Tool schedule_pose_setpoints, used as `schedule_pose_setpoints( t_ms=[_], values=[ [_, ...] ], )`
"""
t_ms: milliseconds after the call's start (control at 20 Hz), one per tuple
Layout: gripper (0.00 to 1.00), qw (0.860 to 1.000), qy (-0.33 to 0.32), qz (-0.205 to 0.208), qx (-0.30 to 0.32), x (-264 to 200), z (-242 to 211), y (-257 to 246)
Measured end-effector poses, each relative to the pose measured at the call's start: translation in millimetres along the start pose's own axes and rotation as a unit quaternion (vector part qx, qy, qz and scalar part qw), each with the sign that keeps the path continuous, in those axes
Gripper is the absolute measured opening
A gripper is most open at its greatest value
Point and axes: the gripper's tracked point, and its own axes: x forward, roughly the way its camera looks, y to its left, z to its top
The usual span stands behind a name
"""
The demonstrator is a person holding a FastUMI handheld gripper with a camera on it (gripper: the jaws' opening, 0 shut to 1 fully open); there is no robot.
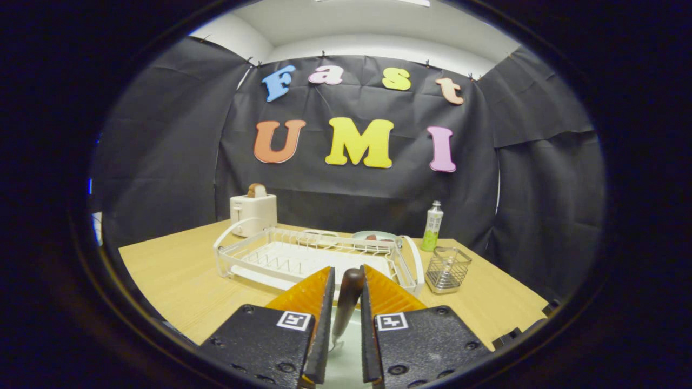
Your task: Take the plate from the dish rack, then take the spoon from the basket and place it into the plate.
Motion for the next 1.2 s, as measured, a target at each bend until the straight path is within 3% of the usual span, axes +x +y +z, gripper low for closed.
schedule_pose_setpoints(
  t_ms=[400,650,1200],
  values=[
    [0.69,0.998,-0.002,-0.052,0.017,-17.5,32.2,-48.1],
    [1.0,0.998,-0.013,-0.051,0.044,-55.1,57.7,-57.7],
    [1.0,0.998,-0.016,-0.038,0.044,-138.5,95.7,-54.0]
  ],
)
